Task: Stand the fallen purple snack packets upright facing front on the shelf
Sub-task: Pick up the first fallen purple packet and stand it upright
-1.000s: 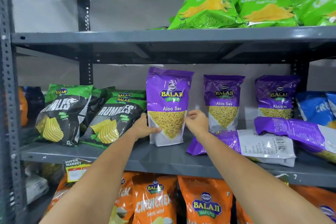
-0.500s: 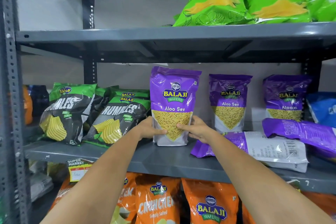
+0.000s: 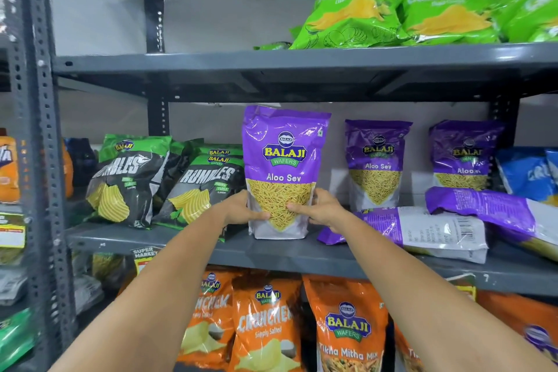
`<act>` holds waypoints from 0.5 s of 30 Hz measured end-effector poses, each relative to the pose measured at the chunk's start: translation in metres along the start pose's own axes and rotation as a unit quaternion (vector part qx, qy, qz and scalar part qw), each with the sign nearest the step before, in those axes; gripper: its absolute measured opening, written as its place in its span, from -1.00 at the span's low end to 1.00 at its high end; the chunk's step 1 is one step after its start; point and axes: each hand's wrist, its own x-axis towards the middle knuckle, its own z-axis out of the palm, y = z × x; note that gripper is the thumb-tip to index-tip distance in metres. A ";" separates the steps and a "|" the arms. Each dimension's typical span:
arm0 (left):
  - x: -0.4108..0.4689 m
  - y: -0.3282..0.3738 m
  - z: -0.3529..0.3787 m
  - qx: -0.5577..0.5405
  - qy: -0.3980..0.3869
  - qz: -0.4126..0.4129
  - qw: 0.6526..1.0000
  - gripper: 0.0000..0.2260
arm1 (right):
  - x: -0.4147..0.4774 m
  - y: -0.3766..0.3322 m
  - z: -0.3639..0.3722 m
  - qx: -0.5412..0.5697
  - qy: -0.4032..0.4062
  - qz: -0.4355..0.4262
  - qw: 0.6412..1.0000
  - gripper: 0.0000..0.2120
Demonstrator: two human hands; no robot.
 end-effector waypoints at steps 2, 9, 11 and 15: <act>-0.008 -0.005 -0.005 0.013 -0.009 -0.008 1.000 -0.50 | -0.008 -0.002 0.004 -0.012 0.003 -0.006 1.000 -0.71; 0.019 -0.044 -0.016 0.099 -0.007 -0.064 0.993 0.01 | -0.028 -0.013 0.009 -0.045 -0.003 -0.006 0.999 -0.61; -0.001 -0.018 -0.011 0.167 -0.022 -0.074 0.983 0.00 | -0.028 -0.014 0.009 -0.060 -0.005 -0.013 0.998 -0.53; -0.030 0.013 -0.003 0.282 0.001 -0.095 0.955 -0.41 | -0.037 -0.016 0.002 -0.130 -0.008 -0.006 0.992 -0.74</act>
